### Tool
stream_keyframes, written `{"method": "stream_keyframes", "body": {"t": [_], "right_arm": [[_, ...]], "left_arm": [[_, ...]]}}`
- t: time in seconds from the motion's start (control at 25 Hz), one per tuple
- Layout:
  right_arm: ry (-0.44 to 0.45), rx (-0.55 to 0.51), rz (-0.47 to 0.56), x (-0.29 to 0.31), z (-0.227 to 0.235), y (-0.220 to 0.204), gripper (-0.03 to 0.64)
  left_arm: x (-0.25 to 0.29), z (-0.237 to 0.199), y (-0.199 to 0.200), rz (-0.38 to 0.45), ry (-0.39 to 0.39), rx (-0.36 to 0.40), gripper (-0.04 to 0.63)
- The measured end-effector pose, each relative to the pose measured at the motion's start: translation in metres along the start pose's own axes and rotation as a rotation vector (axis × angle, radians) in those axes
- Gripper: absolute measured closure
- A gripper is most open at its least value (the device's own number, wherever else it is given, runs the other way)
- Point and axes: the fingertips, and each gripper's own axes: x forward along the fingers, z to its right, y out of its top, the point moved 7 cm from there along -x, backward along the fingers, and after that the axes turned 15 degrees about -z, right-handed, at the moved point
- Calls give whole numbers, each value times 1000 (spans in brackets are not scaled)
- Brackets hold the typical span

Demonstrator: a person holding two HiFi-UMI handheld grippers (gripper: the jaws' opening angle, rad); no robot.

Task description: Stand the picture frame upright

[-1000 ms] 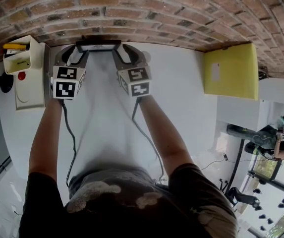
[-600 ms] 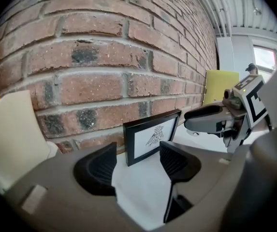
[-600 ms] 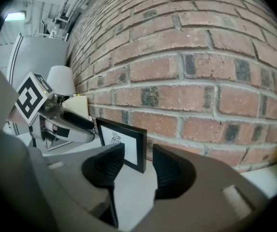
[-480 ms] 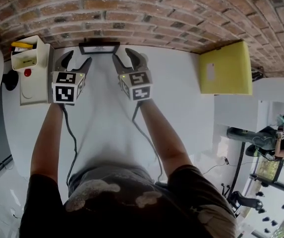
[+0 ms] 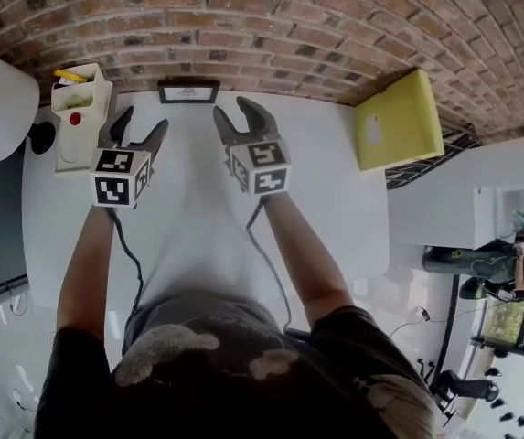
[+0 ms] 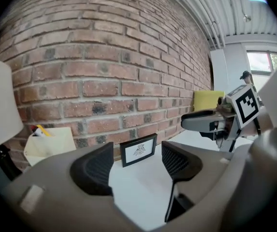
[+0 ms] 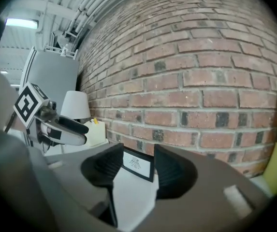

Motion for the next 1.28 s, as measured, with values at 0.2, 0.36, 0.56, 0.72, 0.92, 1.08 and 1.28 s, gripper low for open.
{"method": "stream_keyframes", "body": {"t": [0.2,0.36,0.56,0.72,0.92,1.08,1.28], "right_arm": [[18,29,39,-41,-10,5,416],[43,49,56,-69,-20,-1,437],[98,37,96,-100,-32,-3,485],[137,0,100,-112,-42,-6,571],[167,-47,61,-120,-60,-13,611],[172,-53,46,-128,-71,-21,611],[131,-31,24,-142,-78,-36,612]], "left_arm": [[-47,19,1,63,45,-12,279],[-79,37,-8,96,92,-29,307],[-119,63,-20,149,156,-52,383],[-142,75,-34,190,228,-83,507],[-157,82,-53,177,238,-112,576],[-165,88,-67,170,226,-124,584],[-171,97,-90,124,180,-144,586]]}}
